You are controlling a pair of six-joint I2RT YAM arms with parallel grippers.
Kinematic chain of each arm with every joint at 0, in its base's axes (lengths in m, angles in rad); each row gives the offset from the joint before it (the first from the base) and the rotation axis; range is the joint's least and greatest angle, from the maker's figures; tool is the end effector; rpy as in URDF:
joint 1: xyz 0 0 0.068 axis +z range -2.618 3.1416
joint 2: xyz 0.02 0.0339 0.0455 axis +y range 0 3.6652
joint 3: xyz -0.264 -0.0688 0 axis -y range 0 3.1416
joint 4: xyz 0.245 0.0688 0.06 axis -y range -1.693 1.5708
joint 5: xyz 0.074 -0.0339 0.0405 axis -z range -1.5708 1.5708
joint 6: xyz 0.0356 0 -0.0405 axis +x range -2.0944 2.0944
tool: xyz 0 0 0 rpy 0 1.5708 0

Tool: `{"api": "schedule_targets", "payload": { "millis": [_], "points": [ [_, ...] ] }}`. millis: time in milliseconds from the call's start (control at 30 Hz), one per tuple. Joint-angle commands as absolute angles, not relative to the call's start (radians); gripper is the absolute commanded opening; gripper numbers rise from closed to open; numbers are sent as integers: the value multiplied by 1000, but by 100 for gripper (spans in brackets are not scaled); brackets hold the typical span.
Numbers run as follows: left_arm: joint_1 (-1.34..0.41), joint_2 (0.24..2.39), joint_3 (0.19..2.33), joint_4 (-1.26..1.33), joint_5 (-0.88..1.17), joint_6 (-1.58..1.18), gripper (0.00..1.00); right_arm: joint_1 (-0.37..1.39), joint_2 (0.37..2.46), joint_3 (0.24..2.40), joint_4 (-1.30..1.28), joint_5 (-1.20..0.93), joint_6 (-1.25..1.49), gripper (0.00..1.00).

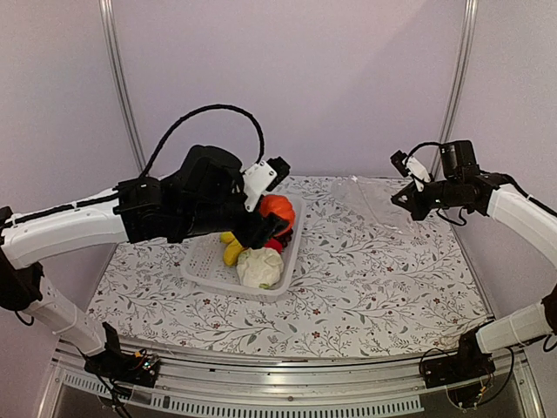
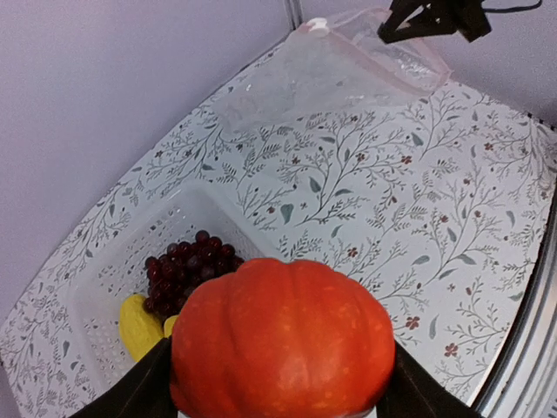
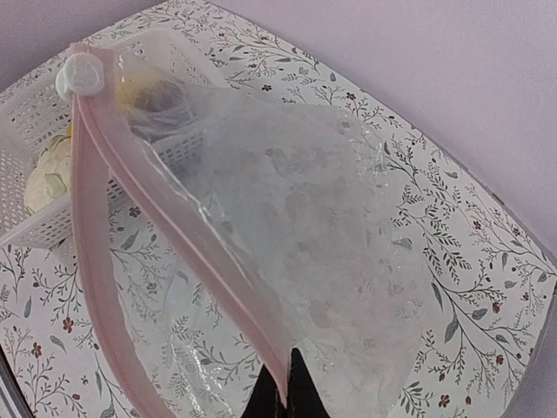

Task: Place the food in the zip-top bag and seal the zipper
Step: Pick up the fake vegetable from the bin, then place the fake vegetable in the zipper food storage bag.

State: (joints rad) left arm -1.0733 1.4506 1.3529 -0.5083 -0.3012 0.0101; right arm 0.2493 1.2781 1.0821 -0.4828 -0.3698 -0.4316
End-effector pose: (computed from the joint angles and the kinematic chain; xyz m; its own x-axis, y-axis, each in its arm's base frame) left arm 0.1652 -0.2821 0.3499 -0.2645 0.5073 -0.8202 0.7256 0.6649 0.1773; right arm 0.2674 0.0814 0.3101 -0.3424 -0.4897 -0.8019 -0.7111 0.6929 -0.1195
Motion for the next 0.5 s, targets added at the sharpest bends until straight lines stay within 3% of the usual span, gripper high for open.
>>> {"api": "schedule_targets", "payload": {
  "millis": [0, 167, 467],
  "points": [
    [-1139, 1407, 1236, -40, -193, -24, 50, 276, 1320, 1136, -599, -350, -440, 0],
    [-1186, 1468, 1199, 335, -122, -5, 49, 290, 1342, 1175, -635, -390, -407, 0],
    [-1253, 1726, 1343, 566, -101, 61, 45, 294, 1328, 1206, -691, -447, -393, 0]
  ]
}}
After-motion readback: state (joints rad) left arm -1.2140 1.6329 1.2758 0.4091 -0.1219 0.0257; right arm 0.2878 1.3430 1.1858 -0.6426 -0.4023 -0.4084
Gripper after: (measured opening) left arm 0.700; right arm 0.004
